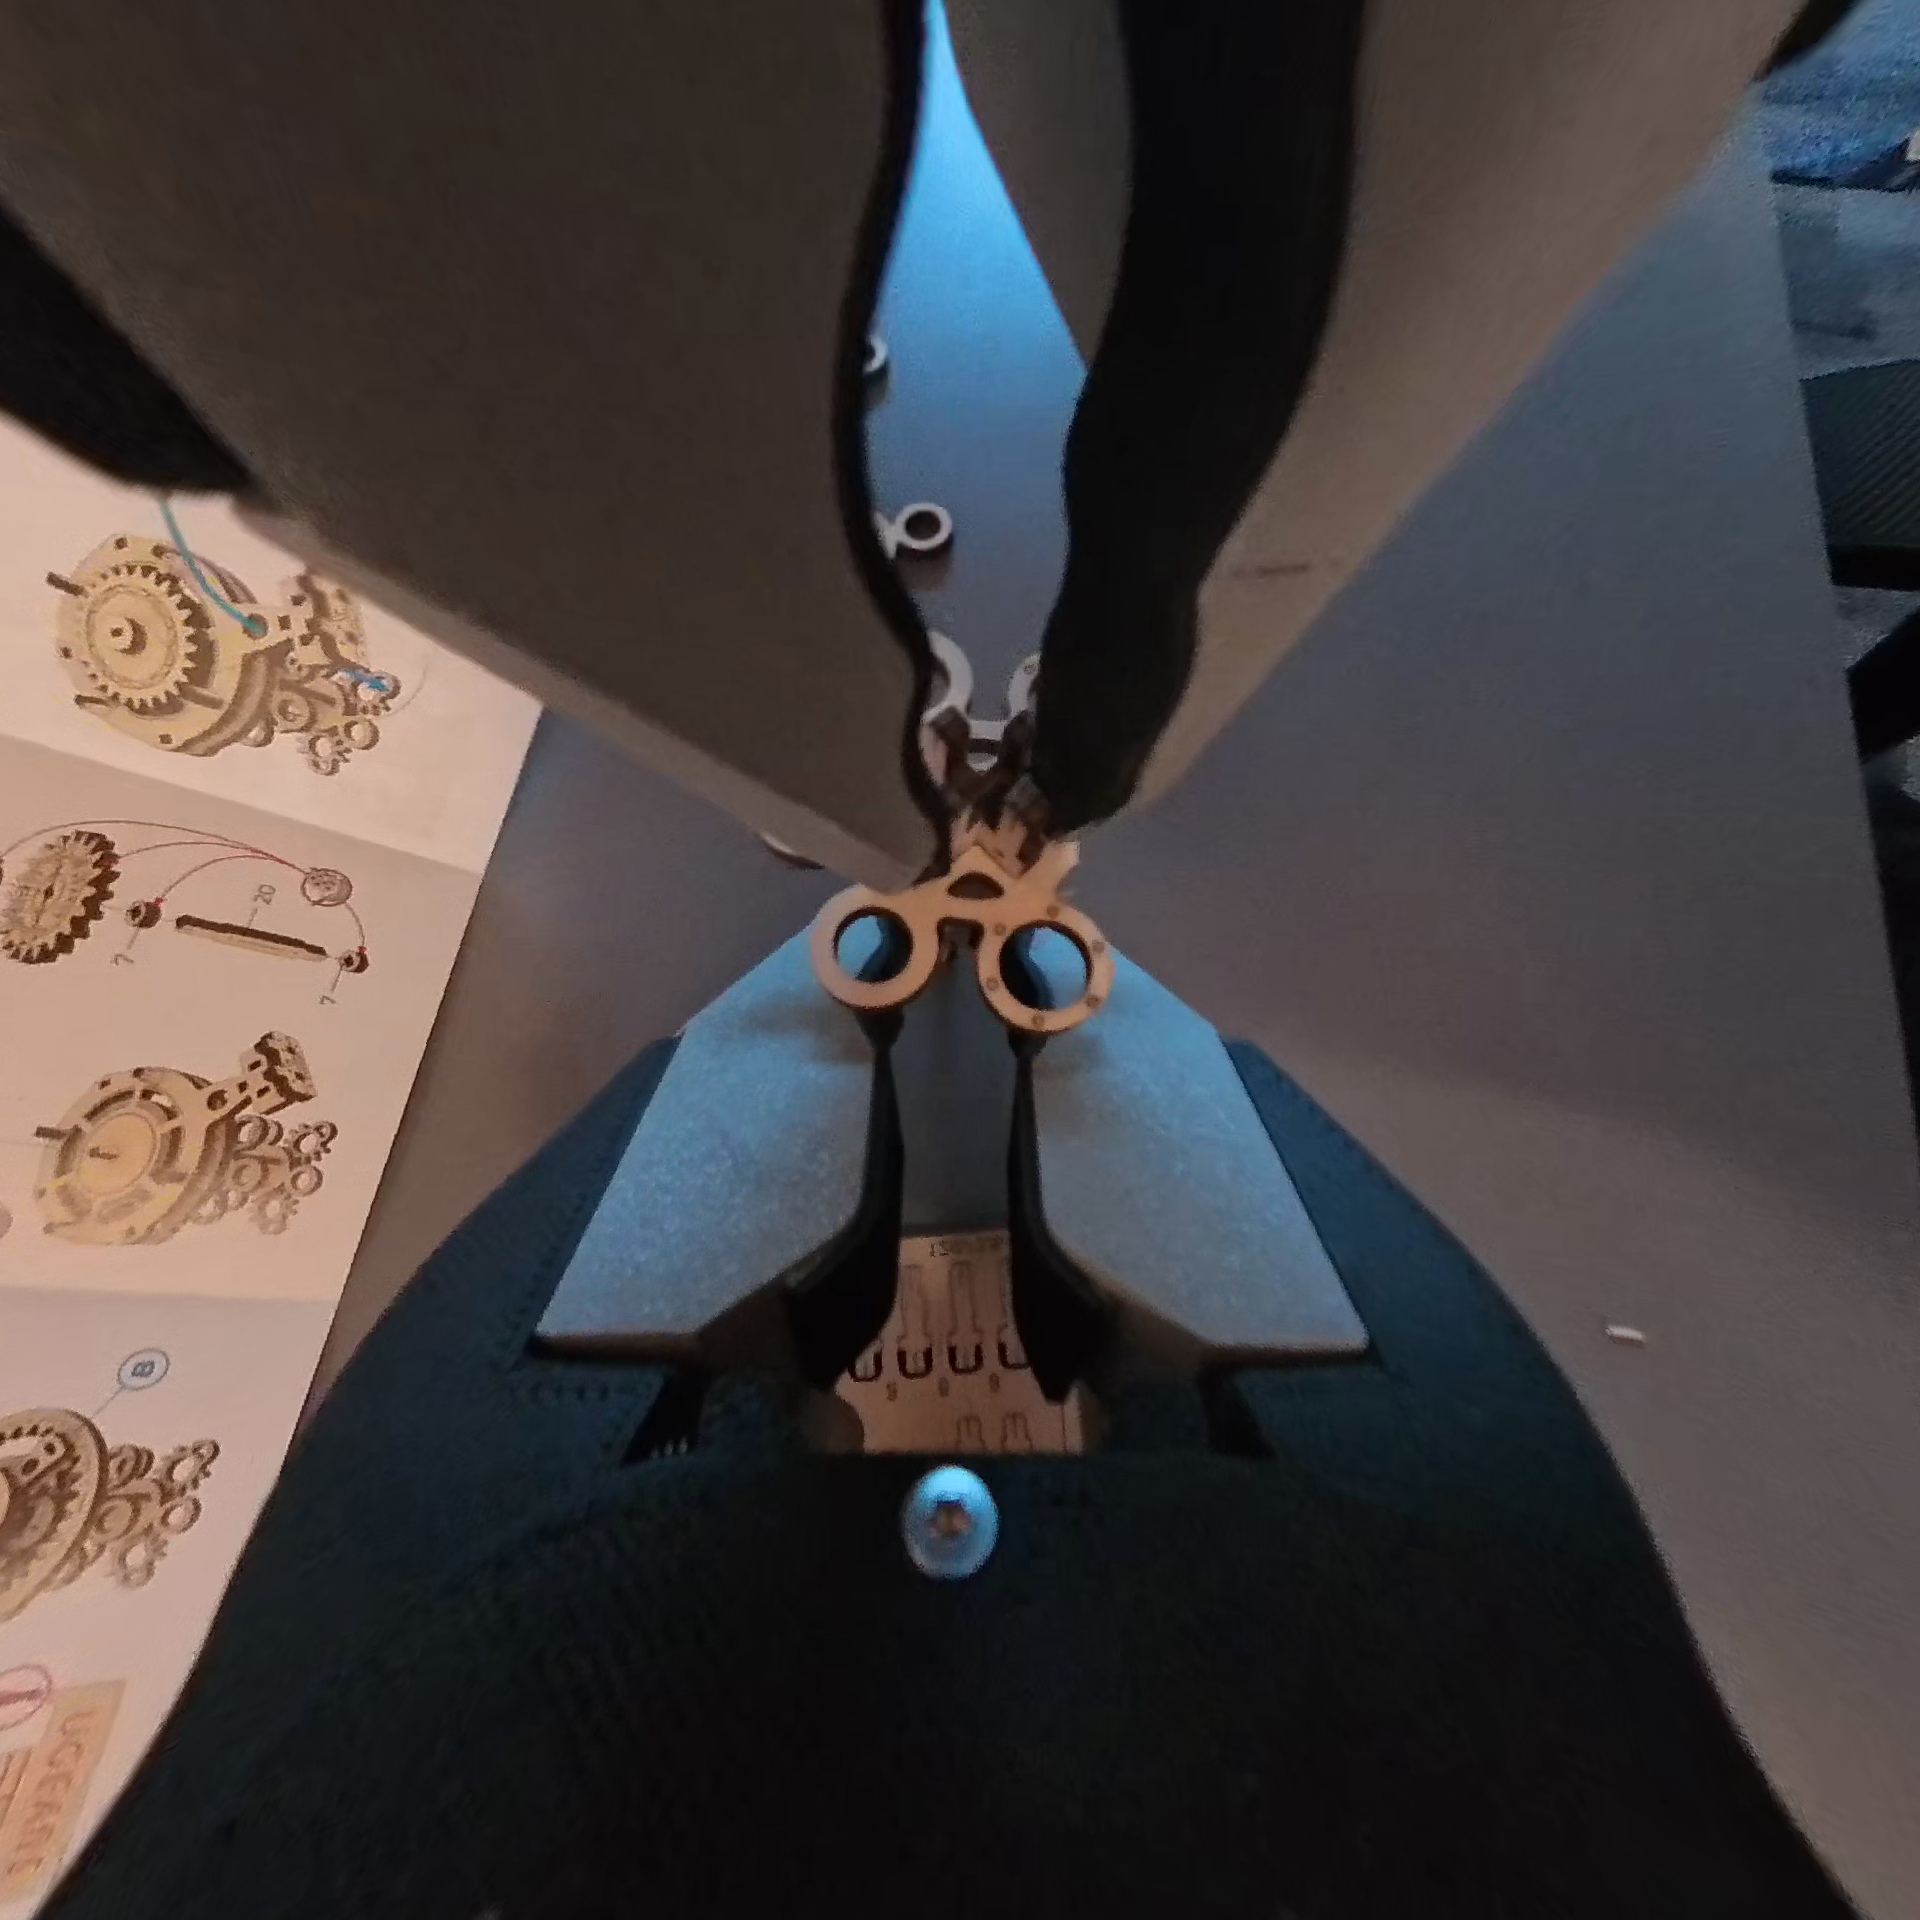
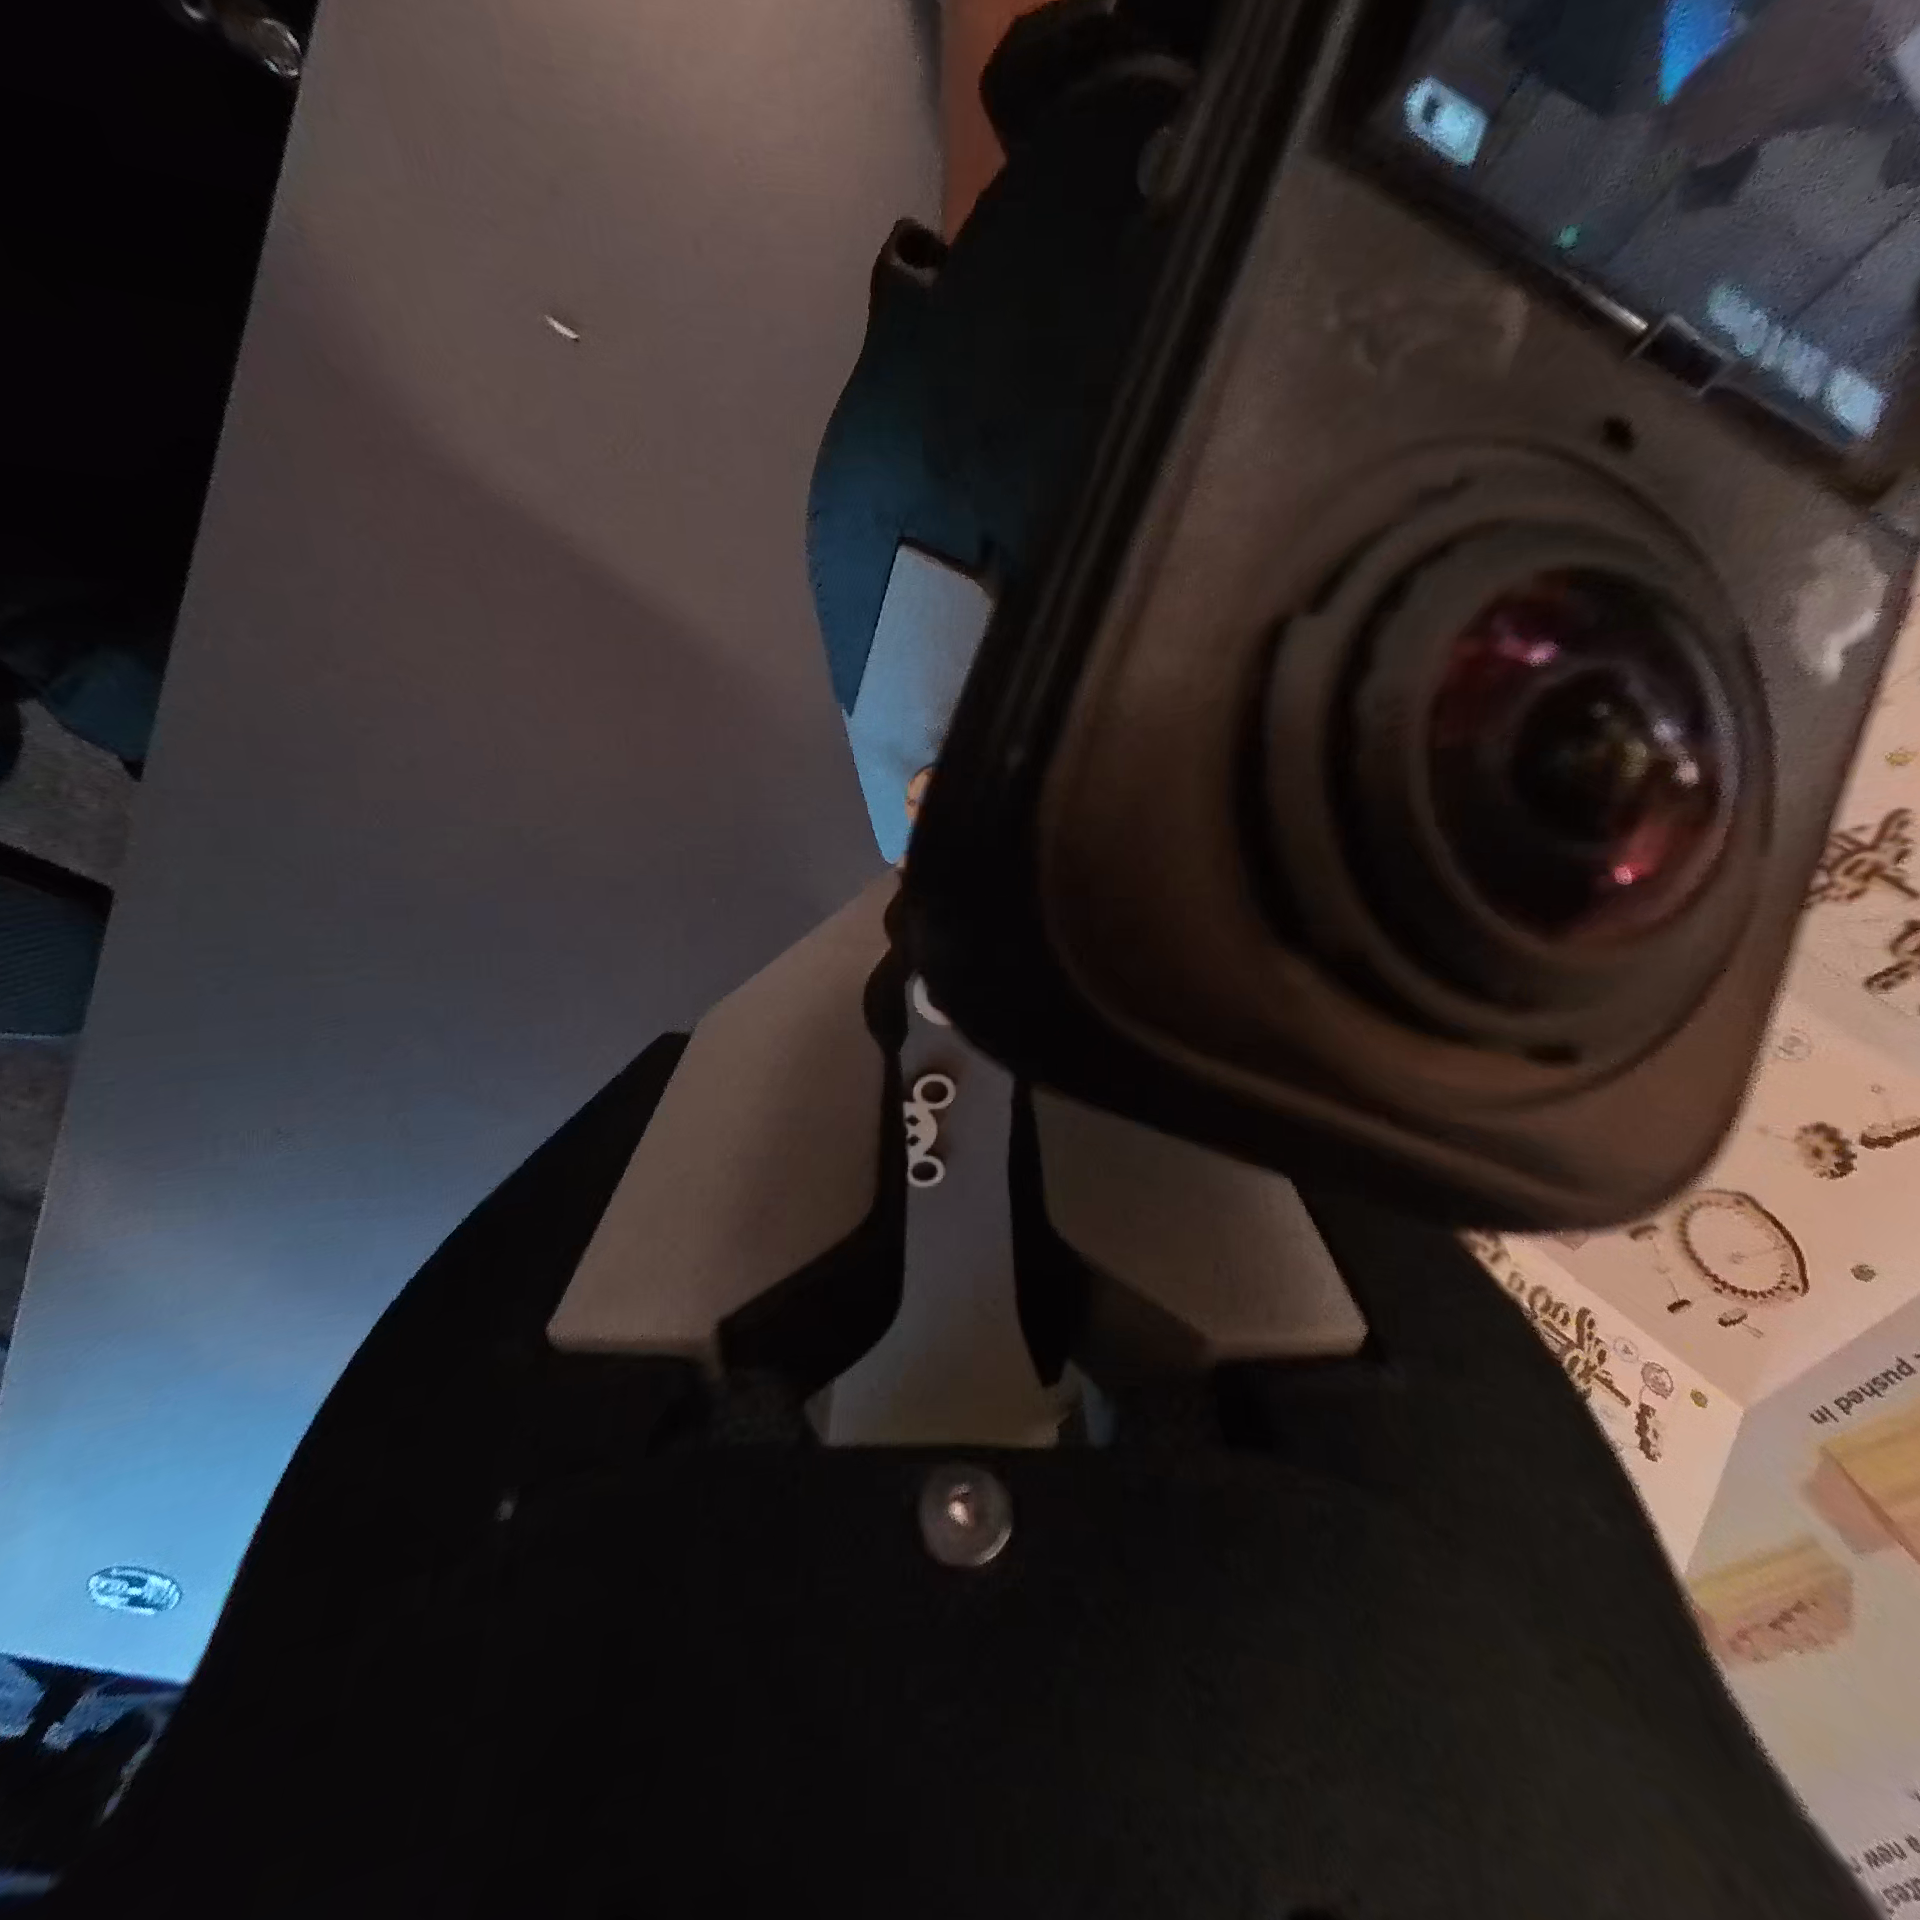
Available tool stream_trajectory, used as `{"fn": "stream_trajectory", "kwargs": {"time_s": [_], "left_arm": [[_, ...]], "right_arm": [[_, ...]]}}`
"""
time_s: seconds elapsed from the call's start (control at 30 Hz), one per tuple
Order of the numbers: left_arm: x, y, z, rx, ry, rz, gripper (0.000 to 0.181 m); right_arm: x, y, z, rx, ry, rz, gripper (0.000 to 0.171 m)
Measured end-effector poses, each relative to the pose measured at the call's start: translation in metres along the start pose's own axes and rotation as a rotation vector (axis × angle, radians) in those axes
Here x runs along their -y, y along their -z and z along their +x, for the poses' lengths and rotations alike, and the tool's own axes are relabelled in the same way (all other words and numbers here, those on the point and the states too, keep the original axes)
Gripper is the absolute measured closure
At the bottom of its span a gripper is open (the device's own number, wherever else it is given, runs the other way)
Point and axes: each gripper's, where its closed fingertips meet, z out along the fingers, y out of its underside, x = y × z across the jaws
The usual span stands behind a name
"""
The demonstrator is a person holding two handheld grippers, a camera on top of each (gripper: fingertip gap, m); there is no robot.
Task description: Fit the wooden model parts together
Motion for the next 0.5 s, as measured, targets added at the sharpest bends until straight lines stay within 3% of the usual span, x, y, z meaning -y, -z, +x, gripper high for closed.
{"fn": "stream_trajectory", "kwargs": {"time_s": [0.23, 0.33, 0.5], "left_arm": [[0.002, -0.003, -0.001, -0.041, 0.064, 0.006, 0.166], [-0.009, -0.01, -0.002, -0.013, 0.049, -0.078, 0.162], [-0.006, -0.012, 0.0, -0.026, 0.042, -0.073, 0.168]], "right_arm": [[-0.007, 0.001, 0.002, -0.039, -0.055, 0.111, 0.161], [-0.014, 0.003, -0.001, -0.077, -0.079, 0.156, 0.162], [-0.019, 0.003, -0.004, -0.103, -0.087, 0.162, 0.162]]}}
